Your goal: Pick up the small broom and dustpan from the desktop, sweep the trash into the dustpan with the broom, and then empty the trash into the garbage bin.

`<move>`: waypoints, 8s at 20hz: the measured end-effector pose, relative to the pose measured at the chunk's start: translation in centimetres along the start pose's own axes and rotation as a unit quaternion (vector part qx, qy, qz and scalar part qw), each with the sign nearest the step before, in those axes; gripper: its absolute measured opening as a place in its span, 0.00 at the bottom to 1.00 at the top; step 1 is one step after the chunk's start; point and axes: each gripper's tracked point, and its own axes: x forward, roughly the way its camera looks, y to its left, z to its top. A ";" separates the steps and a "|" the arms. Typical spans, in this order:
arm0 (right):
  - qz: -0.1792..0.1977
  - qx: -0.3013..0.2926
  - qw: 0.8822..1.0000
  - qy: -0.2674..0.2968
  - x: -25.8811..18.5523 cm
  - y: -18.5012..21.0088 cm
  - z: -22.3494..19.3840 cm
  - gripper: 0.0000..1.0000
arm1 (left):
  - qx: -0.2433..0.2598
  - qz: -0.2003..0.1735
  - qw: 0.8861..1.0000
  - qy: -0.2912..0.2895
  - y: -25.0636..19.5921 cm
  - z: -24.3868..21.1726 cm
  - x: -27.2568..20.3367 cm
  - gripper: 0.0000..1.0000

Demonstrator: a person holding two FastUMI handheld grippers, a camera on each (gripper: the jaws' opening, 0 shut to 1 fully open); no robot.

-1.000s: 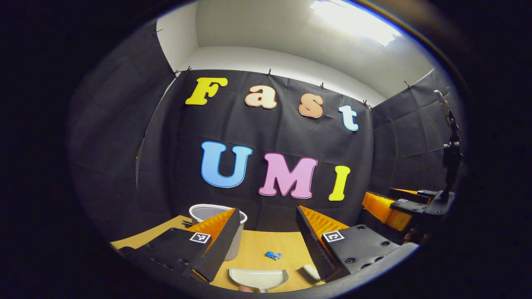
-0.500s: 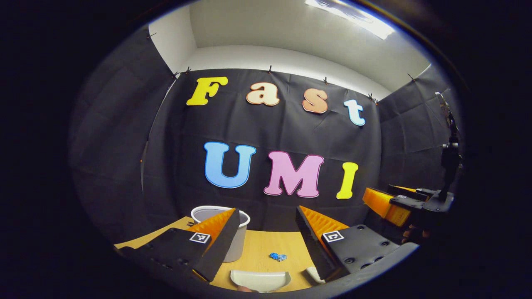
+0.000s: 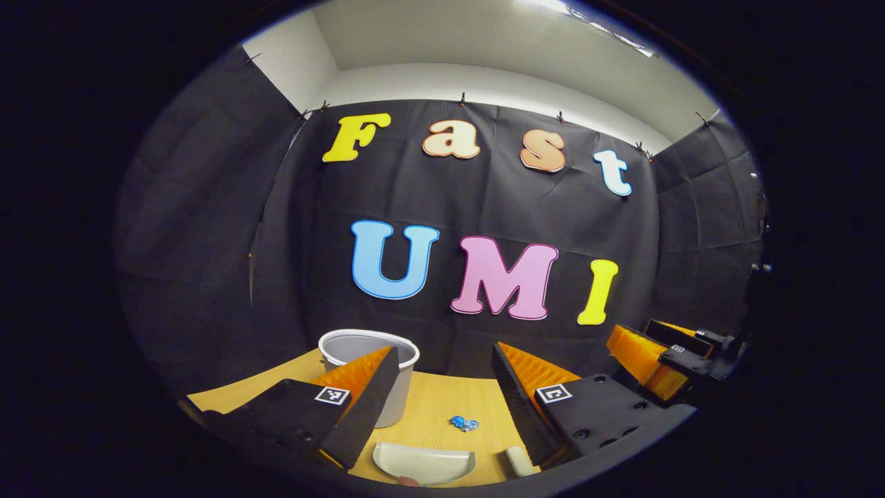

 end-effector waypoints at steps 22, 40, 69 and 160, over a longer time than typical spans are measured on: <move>-0.050 -0.050 0.997 0.011 2.9 0.2 -0.7 0.95 | -0.002 -0.054 0.987 0.152 1.6 -8.2 5.6 0.81; -0.121 -0.063 0.986 0.093 -3.7 -4.3 -5.9 0.95 | 0.074 -0.044 0.777 0.624 3.2 -34.4 -2.4 0.83; -0.163 0.043 0.931 0.324 -6.0 -2.8 -17.1 0.96 | 0.037 -0.075 0.743 0.664 2.9 -38.6 -0.5 0.29; 0.160 0.039 0.728 0.665 5.6 -19.6 -51.4 0.28 | 0.186 -0.255 0.770 0.554 9.7 -10.8 -0.9 0.29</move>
